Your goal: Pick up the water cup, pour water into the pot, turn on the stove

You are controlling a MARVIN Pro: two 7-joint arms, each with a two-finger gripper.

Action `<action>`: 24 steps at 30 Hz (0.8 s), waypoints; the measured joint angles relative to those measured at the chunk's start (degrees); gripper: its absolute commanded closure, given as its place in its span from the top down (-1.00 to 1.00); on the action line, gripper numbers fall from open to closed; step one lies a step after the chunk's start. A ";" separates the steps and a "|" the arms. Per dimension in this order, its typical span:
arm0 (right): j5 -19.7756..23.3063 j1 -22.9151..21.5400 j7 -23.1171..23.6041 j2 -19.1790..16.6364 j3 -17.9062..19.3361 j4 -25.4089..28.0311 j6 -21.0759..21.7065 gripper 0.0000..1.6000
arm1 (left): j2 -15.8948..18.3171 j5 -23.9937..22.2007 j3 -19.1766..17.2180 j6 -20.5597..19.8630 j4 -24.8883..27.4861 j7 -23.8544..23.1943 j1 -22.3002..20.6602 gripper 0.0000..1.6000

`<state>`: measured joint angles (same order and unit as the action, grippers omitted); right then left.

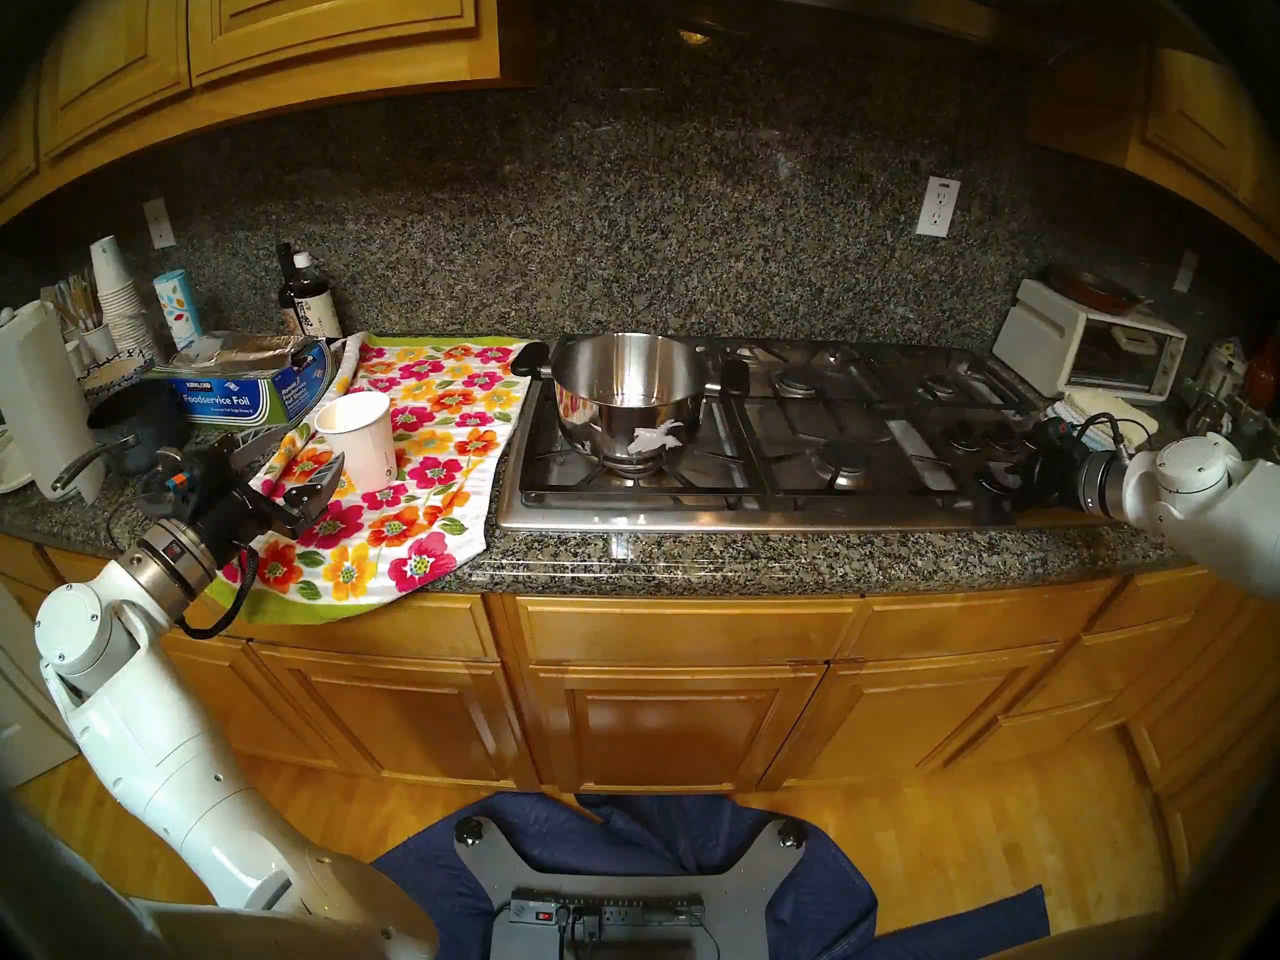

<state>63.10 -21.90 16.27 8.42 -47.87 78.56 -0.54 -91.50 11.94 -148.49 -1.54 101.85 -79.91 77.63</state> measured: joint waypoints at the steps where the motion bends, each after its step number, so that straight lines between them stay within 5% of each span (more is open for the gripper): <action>1: -0.46 -0.16 0.28 0.00 -0.09 -0.09 -0.08 -1.00 | 0.00 0.00 0.00 0.00 0.00 0.00 0.00 1.00; 24: -8.78 -2.87 7.48 1.28 -2.54 -4.08 -5.15 -1.00 | 0.00 0.00 0.00 0.00 0.00 0.00 0.00 1.00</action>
<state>54.32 -24.76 23.76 9.70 -50.41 74.49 -5.70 -91.50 11.94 -148.49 -1.54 101.85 -79.90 77.63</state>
